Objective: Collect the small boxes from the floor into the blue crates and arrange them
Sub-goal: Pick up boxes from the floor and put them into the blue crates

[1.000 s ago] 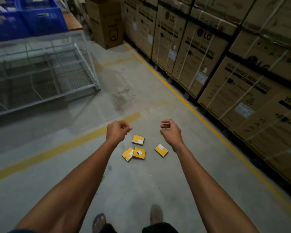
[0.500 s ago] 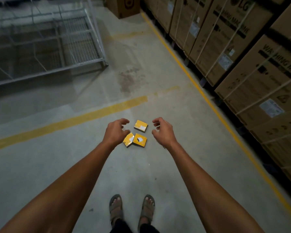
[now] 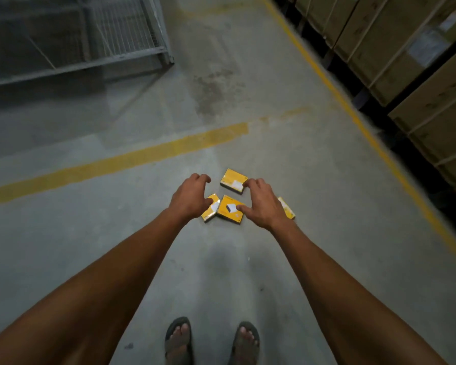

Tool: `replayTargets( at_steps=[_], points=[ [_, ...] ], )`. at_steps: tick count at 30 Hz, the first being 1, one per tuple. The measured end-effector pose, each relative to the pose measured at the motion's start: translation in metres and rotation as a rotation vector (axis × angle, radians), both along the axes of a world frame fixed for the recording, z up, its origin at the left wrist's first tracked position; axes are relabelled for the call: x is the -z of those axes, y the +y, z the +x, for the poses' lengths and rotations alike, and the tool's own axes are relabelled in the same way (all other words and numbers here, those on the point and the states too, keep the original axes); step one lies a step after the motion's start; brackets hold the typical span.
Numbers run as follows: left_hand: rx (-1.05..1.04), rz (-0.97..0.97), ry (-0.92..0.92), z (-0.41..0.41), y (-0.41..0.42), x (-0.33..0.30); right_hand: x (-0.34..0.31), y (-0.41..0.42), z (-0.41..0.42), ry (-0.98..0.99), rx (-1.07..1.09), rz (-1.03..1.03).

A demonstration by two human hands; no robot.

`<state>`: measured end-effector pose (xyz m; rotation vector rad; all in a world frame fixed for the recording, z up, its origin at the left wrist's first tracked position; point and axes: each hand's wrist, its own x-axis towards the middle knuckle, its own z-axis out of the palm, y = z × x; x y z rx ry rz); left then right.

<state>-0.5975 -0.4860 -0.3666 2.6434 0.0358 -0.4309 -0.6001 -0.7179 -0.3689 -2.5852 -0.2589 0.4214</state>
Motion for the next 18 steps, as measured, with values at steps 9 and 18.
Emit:
replayTargets(
  at_steps=[9,18],
  points=[
    [-0.019,0.036,0.025,0.017,0.019,0.229,0.227,0.013,0.020,-0.020,0.020,-0.046],
    [-0.017,0.063,0.046,0.042,0.018,0.410,0.397,0.024,0.059,0.002,0.000,-0.186]
  ],
)
